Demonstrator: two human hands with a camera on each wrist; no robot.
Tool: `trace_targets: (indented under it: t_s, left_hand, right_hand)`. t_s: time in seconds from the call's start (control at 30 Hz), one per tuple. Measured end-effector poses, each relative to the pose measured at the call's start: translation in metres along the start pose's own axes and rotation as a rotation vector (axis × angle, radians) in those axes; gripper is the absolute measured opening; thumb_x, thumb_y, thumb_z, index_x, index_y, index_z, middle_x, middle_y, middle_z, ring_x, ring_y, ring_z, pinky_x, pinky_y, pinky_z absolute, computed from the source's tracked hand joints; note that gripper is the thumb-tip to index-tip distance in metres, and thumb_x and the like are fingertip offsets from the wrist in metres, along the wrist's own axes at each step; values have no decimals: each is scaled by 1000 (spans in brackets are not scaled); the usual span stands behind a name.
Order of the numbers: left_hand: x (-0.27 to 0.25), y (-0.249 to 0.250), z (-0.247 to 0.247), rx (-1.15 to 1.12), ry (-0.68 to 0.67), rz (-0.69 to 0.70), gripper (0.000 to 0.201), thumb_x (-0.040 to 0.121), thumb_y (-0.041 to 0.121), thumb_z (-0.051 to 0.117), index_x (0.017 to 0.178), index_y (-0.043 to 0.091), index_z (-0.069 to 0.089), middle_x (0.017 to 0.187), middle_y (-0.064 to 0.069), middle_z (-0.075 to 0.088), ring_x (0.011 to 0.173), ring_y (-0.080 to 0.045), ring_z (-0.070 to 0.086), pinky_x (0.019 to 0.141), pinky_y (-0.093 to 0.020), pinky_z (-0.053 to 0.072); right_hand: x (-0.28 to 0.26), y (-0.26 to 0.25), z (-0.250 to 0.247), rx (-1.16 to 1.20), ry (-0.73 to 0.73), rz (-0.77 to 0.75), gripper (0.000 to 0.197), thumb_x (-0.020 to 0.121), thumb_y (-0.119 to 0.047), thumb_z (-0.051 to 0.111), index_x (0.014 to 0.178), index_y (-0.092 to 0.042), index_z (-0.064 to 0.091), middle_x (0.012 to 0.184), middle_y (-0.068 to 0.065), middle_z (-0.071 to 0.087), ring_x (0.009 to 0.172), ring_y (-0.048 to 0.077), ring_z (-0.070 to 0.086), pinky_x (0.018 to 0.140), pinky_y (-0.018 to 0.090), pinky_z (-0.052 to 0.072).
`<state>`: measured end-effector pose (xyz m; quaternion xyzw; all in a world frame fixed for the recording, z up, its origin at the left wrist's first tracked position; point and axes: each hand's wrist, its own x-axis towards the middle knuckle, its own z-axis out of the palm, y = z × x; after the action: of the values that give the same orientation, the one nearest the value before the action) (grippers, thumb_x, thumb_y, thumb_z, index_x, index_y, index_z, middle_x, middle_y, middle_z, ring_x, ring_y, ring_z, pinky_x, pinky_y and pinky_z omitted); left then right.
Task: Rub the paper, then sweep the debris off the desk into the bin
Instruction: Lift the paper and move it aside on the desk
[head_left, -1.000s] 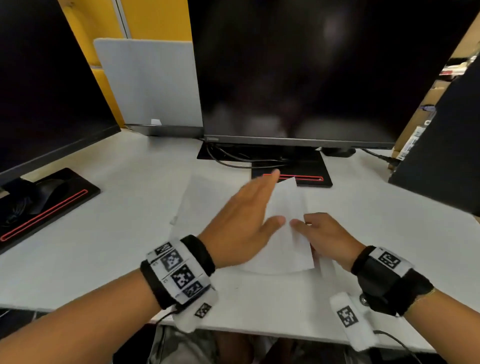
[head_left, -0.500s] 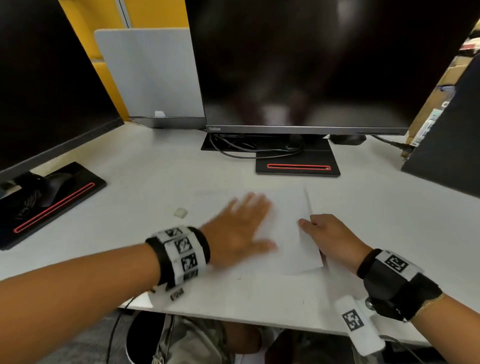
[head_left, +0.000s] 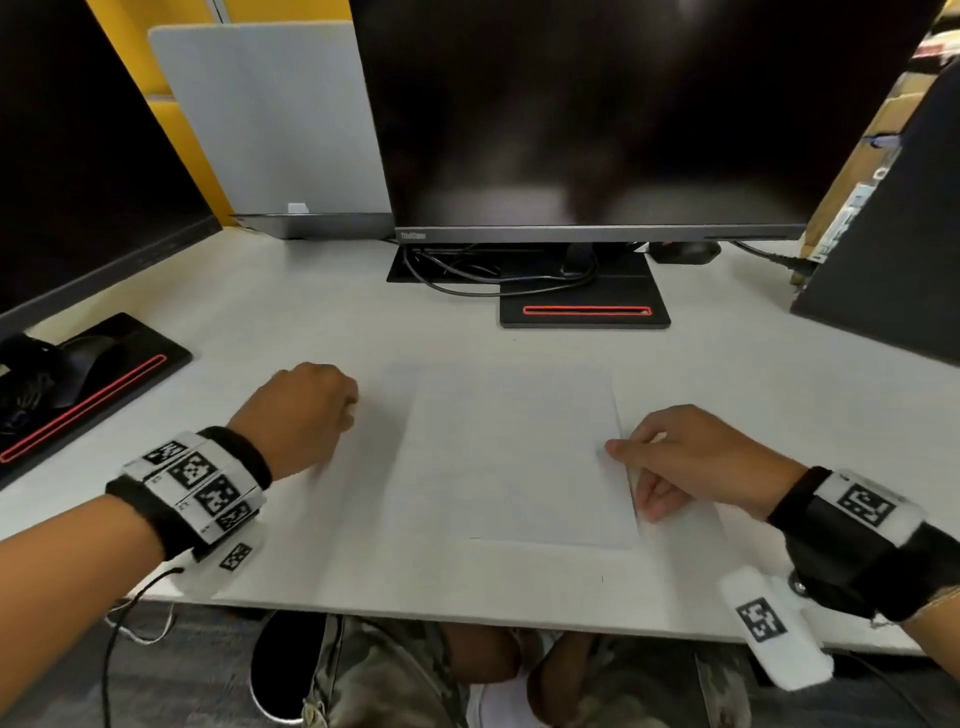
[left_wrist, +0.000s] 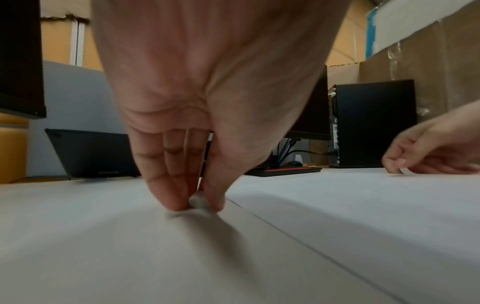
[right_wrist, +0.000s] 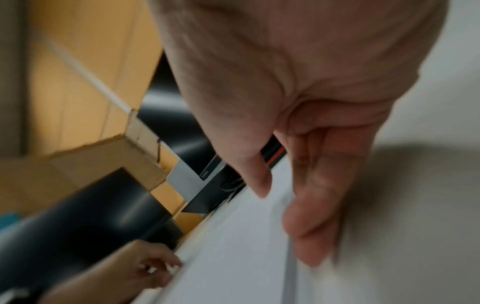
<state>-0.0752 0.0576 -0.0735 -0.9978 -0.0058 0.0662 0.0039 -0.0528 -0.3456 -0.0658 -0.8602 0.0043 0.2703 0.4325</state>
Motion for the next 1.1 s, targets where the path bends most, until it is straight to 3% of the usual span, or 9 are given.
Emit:
trace_targets:
  t_s: [0.13,0.23,0.37,0.5,0.67,0.73,0.8,0.93,1.1]
  left_hand:
    - [-2,1,-26,-144,63,-77,20,95,33,73,84,21,61,80,0,67,72,-21,62,63,-34,47]
    - [8,33,-48,-409,119,44,8,94,28,78,90,24,72,74,6,73,65,-11,70,63,-26,53]
    - [31,117,-40,-598,-102,296,11,97,16,72,97,23,81,75,3,75,62,-8,71,68,-17,57]
    - [71,157,-22,-539,-61,122,6,88,19,75,84,20,78,82,5,73,90,-20,73,88,-34,60]
    - [49,172,-14,-528,-231,380,11,90,12,73,80,17,76,56,25,65,62,4,65,64,-11,50]
    - [60,168,-17,-517,-156,343,12,90,14,75,79,20,76,59,20,67,68,2,68,62,-9,45]
    - [66,163,-16,-517,-45,289,11,89,14,74,80,20,76,67,15,67,79,-6,70,64,-11,43]
    - [40,175,-12,-480,-259,546,11,88,14,74,80,21,75,67,19,69,71,1,67,68,-17,52]
    - [60,167,-15,-455,-73,384,7,90,17,69,84,20,72,77,13,66,80,-8,67,80,-34,58]
  right_hand:
    - [1,-8,-17,-498,203,-278,31,95,-53,73,108,-25,66,85,-8,75,76,11,71,75,32,53]
    - [20,-24,-8,-595,72,-532,53,92,-59,73,136,-31,63,131,-14,68,118,8,63,104,32,50]
    - [58,-31,16,-821,-193,-430,117,85,-80,66,171,-24,11,178,-11,5,163,8,3,132,31,6]
    - [74,-18,23,-905,-245,-381,140,73,-98,56,167,-28,-21,173,-16,-28,155,0,-30,129,40,-18]
    - [77,-14,27,-866,-253,-419,136,67,-100,59,168,-41,-12,173,-14,-30,154,2,-33,128,45,-21]
    - [77,-14,26,-861,-248,-402,139,66,-102,58,167,-41,-16,173,-14,-30,154,2,-33,128,45,-21]
    - [78,-13,27,-866,-245,-395,143,65,-103,57,165,-39,-22,173,-14,-29,154,1,-33,128,44,-21]
    - [80,-12,28,-867,-268,-386,141,63,-104,58,168,-39,-12,171,-15,-34,151,0,-39,127,45,-22]
    - [74,-16,28,-866,-259,-382,144,64,-103,58,165,-39,-22,172,-15,-31,153,0,-36,128,45,-21]
